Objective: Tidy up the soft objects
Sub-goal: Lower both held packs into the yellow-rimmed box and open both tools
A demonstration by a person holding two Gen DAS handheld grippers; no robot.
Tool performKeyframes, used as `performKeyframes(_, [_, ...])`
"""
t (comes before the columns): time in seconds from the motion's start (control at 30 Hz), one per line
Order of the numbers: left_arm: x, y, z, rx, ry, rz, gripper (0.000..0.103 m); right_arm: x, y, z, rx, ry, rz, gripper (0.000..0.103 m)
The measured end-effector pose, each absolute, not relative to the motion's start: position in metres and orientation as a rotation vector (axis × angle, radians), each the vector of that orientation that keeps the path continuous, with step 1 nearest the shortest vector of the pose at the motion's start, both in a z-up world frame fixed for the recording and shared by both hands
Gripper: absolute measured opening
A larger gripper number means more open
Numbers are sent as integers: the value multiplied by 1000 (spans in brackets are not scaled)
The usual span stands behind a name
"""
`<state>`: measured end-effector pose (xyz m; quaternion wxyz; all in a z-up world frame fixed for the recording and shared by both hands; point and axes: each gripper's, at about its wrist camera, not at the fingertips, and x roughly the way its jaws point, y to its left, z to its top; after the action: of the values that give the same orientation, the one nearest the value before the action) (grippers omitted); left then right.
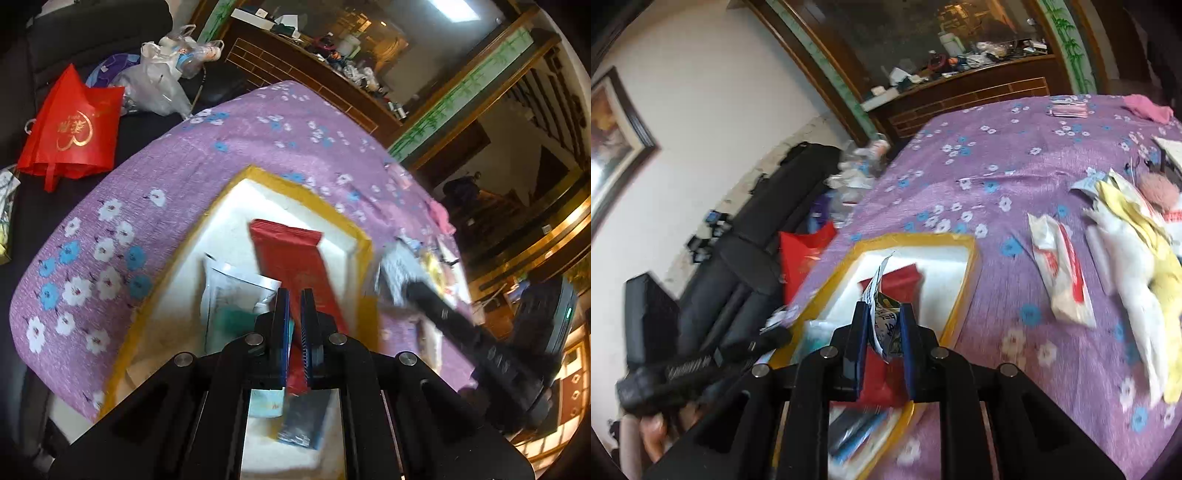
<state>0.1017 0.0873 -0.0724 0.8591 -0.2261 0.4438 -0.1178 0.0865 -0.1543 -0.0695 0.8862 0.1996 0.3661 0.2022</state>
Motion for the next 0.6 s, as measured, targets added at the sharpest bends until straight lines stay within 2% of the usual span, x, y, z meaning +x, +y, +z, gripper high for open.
performKeyframes(0.33, [97, 93, -99, -489, 982, -255, 5, 111, -122, -101, 334, 855, 318, 19])
performKeyframes(0.4, [93, 93, -96, -488, 973, -254, 17, 106, -121, -103, 349, 871, 357, 19])
performKeyframes(0.43, [90, 91, -93, -483, 959, -258, 35, 103, -123, -100, 352, 867, 378, 24])
performKeyframes(0.47, [87, 89, -90, -474, 944, -254, 47, 97, -125, -95, 347, 844, 392, 35])
performKeyframes(0.5, [82, 87, -85, -461, 926, -244, 49, 91, -129, -90, 340, 819, 396, 42])
performKeyframes(0.53, [78, 83, -80, -439, 910, -237, 51, 83, -134, -85, 340, 793, 398, 54])
performKeyframes(0.6, [69, 72, -70, -387, 892, -229, 52, 67, -145, -76, 363, 765, 425, 55])
